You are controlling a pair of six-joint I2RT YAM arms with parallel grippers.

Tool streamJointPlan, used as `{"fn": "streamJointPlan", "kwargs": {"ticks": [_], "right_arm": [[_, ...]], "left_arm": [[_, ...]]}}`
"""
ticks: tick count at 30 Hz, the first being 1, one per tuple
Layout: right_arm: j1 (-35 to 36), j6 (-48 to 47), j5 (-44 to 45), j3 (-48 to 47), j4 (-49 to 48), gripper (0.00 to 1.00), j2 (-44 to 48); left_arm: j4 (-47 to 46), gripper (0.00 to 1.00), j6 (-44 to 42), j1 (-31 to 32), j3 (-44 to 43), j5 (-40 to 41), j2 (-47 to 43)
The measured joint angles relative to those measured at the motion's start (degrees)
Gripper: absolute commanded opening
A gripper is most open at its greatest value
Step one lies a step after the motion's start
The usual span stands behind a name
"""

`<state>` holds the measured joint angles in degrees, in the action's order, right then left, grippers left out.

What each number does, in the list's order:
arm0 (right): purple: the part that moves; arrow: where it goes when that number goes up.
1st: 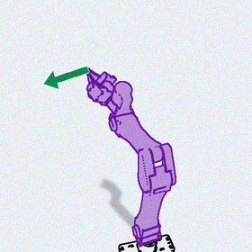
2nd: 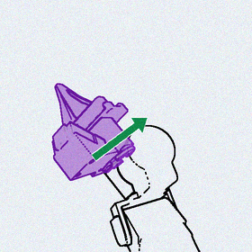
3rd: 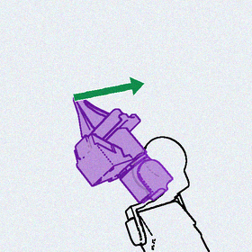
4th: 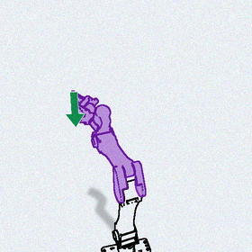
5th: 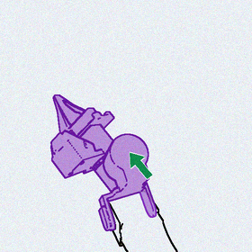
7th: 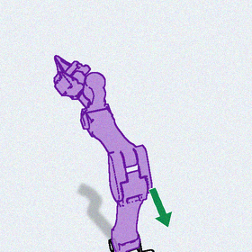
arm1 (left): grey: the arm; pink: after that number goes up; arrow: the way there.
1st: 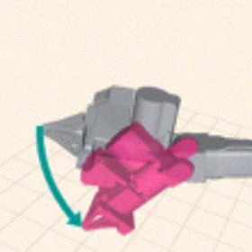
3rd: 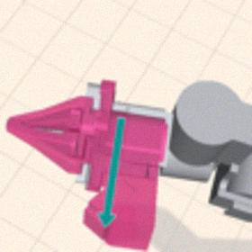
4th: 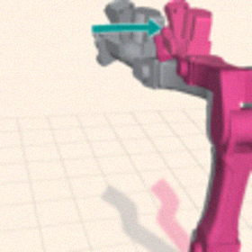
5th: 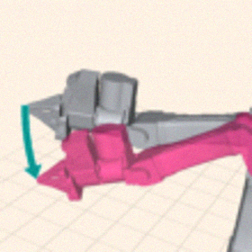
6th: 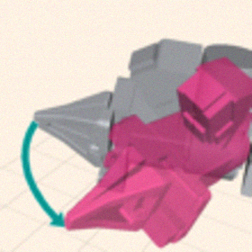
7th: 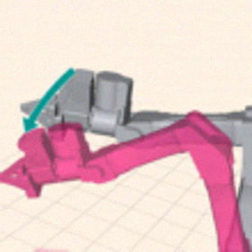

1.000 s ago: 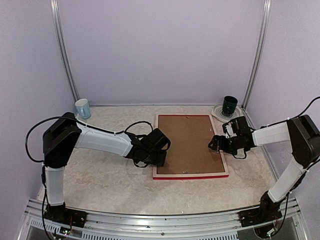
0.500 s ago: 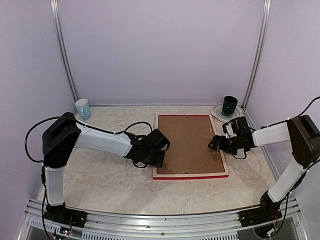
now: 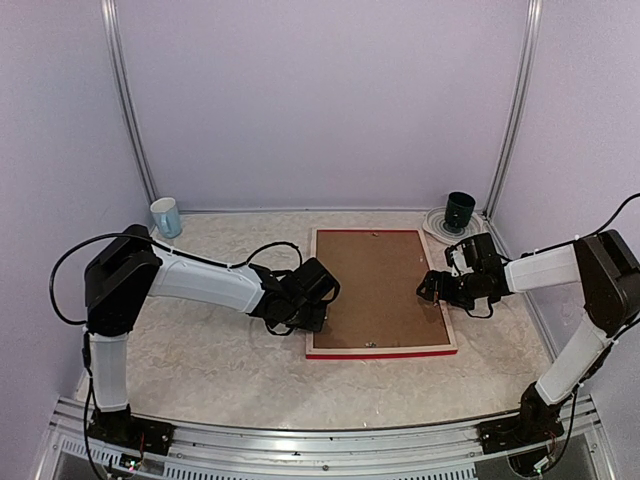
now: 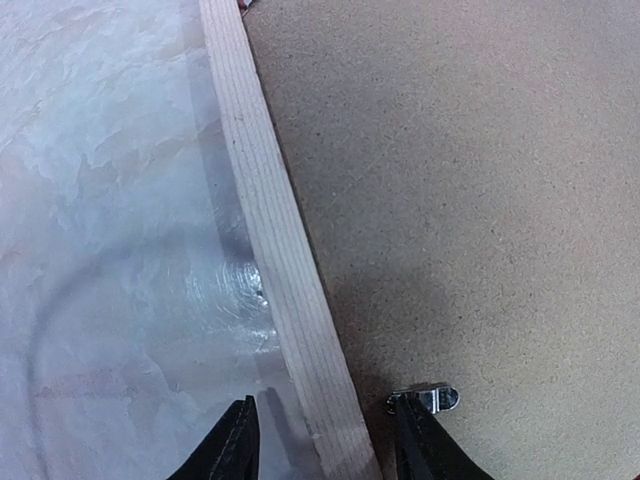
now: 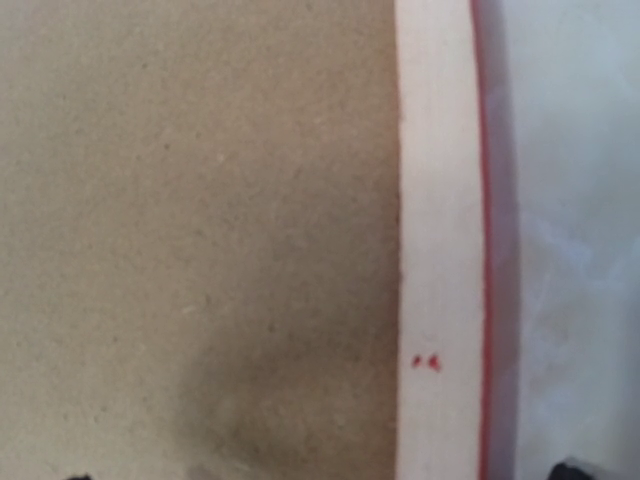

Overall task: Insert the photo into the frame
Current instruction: Press the fastener onto the backboard.

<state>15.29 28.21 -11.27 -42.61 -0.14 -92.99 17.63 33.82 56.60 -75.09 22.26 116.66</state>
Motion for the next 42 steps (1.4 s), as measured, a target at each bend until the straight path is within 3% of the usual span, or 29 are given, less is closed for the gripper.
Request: {"fn": "streamJointPlan", "kwargs": {"ticks": [27, 42], "right_arm": [[0.0, 0.0, 0.0, 0.2, -0.2, 0.99, 0.2], [0.0, 0.0, 0.0, 0.2, -0.2, 0.99, 0.2]], "left_arm": [[-0.5, 0.46, 0.2, -0.2, -1.9, -1.5, 1.6], [-1.0, 0.41, 0.5, -1.0, -2.1, -0.8, 1.9]]}}
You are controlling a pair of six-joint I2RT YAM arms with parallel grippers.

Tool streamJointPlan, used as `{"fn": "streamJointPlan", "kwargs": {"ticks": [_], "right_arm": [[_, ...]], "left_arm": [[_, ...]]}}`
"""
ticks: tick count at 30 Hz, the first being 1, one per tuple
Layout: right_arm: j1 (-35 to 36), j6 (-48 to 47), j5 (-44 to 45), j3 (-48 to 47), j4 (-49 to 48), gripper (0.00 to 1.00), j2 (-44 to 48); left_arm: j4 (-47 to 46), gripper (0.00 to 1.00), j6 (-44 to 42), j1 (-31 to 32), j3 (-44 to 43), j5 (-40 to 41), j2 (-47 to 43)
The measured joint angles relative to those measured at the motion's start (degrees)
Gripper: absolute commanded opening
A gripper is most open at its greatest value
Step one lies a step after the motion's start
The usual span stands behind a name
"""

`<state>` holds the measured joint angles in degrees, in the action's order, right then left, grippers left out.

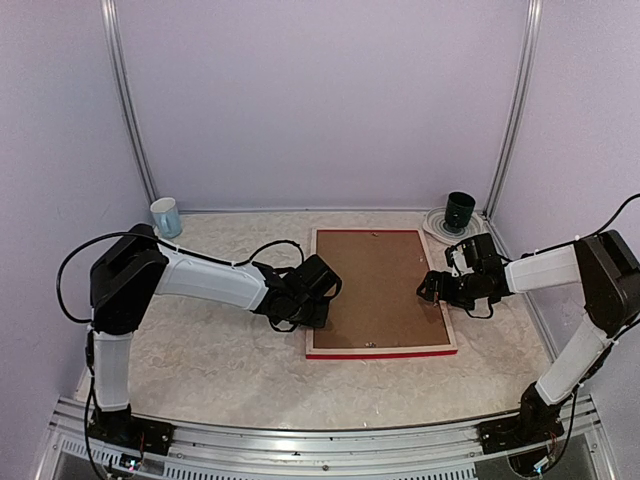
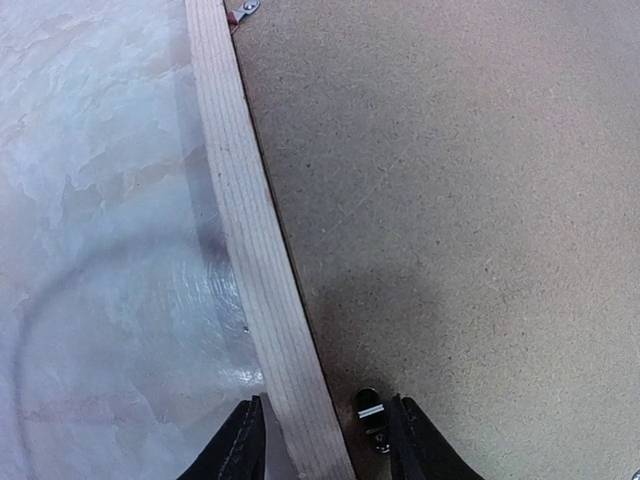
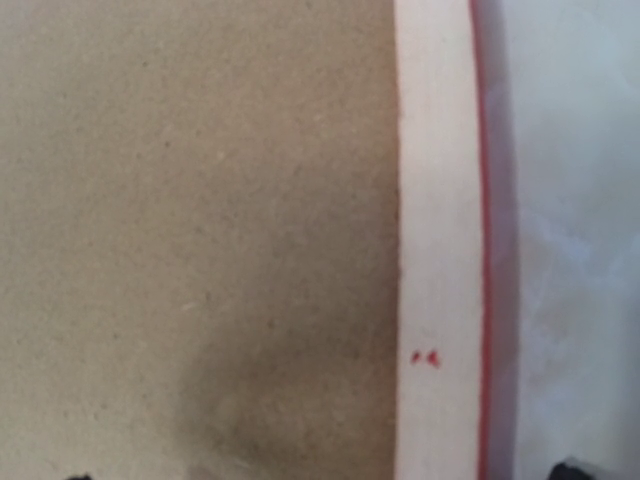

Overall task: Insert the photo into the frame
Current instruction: Press the fastener onto the backboard.

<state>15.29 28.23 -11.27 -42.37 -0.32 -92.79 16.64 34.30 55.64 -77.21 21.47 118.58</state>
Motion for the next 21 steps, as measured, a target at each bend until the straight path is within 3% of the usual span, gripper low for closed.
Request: {"fn": "streamJointPlan", "kwargs": {"ticks": [5, 21], "right_arm": [[0.0, 0.0, 0.0, 0.0, 0.0, 0.99, 0.0], [0.0, 0.0, 0.0, 0.0, 0.0, 0.99, 0.0]], "left_arm": [[0.0, 0.34, 0.1, 0.0, 0.0, 0.0, 0.0], [-0.1, 0.24, 1.3, -0.1, 0.1, 0.0, 0.0]]}}
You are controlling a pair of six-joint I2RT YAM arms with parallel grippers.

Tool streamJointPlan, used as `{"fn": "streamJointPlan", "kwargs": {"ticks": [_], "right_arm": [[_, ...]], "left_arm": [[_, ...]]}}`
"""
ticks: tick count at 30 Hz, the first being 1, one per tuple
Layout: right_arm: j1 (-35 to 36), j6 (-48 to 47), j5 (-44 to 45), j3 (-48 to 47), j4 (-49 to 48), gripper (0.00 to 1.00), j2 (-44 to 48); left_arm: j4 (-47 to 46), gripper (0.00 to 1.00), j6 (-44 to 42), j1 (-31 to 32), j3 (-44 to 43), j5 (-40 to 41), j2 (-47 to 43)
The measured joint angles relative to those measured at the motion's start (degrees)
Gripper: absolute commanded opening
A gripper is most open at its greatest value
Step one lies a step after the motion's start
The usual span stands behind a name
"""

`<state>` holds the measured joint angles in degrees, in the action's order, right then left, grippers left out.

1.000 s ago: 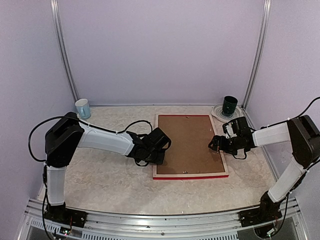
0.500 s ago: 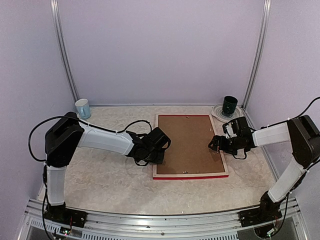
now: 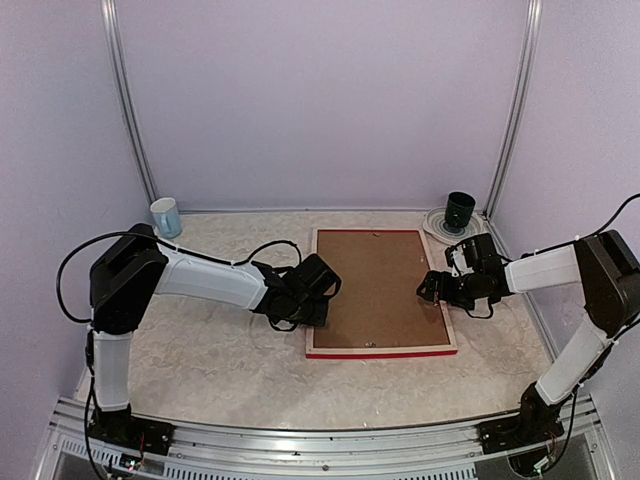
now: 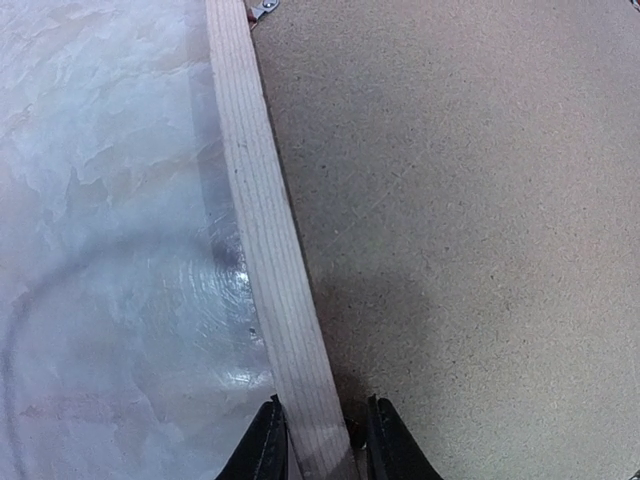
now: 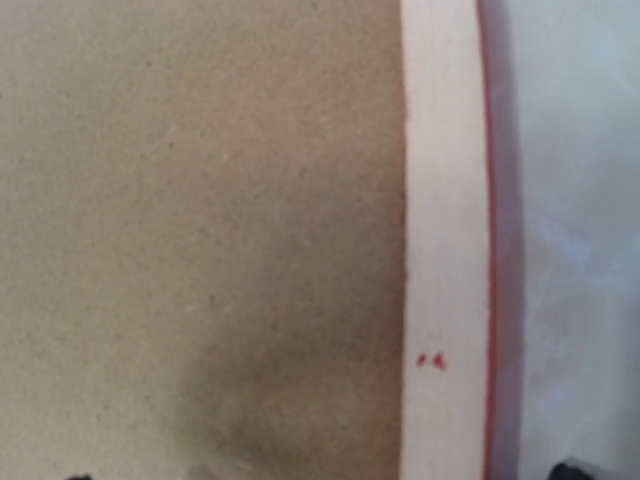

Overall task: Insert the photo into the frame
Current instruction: Press the fastener onto the backboard.

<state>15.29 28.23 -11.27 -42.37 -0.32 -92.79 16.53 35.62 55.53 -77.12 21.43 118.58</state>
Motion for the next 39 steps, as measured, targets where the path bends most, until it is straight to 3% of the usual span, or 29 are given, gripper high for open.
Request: {"fn": "streamJointPlan", "kwargs": {"ticks": [8, 12, 16, 39], "right_arm": [[0.0, 0.0, 0.0, 0.0, 0.0, 0.99, 0.0], [0.0, 0.0, 0.0, 0.0, 0.0, 0.99, 0.0], [0.0, 0.0, 0.0, 0.0, 0.0, 0.99, 0.0], [0.0, 0.1, 0.0, 0.0, 0.0, 0.99, 0.0]], "left_arm": [[-0.3, 0.18, 0.5, -0.5, 0.0, 0.3, 0.0], [-0.3, 0.38, 0.4, -0.7, -0.1, 0.7, 0.0], [0.3, 0.46, 0.0, -0.7, -0.1, 1.1, 0.0], [1.7, 0.26, -0.7, -0.9, -2.1, 0.6, 1.2]]}}
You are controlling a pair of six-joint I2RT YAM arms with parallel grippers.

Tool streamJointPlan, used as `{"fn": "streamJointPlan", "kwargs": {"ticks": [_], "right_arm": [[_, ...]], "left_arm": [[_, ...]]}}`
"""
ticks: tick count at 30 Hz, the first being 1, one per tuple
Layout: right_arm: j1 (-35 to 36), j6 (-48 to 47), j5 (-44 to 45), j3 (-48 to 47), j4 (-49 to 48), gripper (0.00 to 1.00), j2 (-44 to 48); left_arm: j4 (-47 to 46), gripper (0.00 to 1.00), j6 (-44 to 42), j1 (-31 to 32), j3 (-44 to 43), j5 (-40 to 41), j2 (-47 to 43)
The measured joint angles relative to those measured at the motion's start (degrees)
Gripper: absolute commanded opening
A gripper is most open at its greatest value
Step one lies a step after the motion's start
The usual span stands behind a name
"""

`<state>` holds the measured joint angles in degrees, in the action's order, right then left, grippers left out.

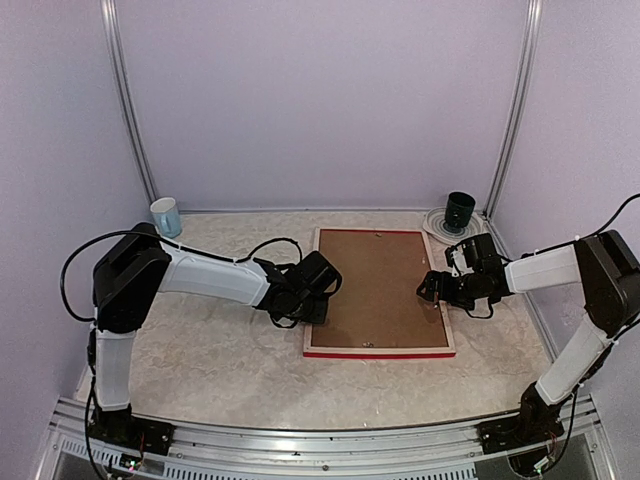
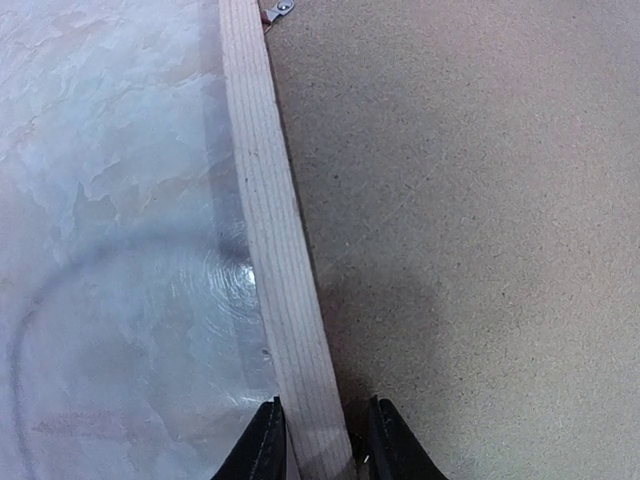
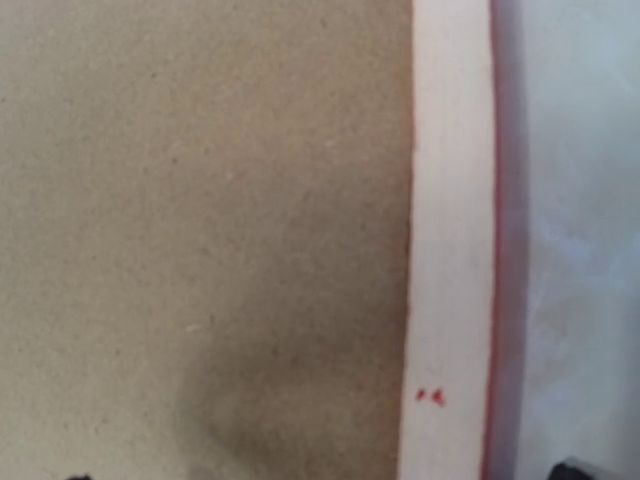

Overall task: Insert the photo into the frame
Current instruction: Press the fastener onto the backboard, then adjust the photo frame at the center of the board.

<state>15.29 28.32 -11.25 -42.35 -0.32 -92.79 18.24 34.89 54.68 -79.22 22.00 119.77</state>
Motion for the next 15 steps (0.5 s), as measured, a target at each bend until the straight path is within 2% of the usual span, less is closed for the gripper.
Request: {"fn": "streamJointPlan", "kwargs": {"ticks": [5, 10, 13, 15], "right_arm": [[0.0, 0.1, 0.0, 0.0, 0.0, 0.99, 0.0], [0.0, 0.1, 0.0, 0.0, 0.0, 0.99, 0.0], [0.0, 0.1, 0.1, 0.0, 0.0, 0.99, 0.0], [0.0, 0.1, 0.1, 0.0, 0.0, 0.99, 0.0]], "left_arm": [[-0.1, 0.21, -0.2, 0.0, 0.1, -0.1, 0.0], [-0.4, 0.20, -0.1, 0.0, 0.3, -0.1, 0.0], [-0.7, 0.28, 0.0, 0.0, 0.5, 0.0, 0.0], [-1.0, 0.29, -0.1, 0.0, 0.7, 0.2, 0.0]]}}
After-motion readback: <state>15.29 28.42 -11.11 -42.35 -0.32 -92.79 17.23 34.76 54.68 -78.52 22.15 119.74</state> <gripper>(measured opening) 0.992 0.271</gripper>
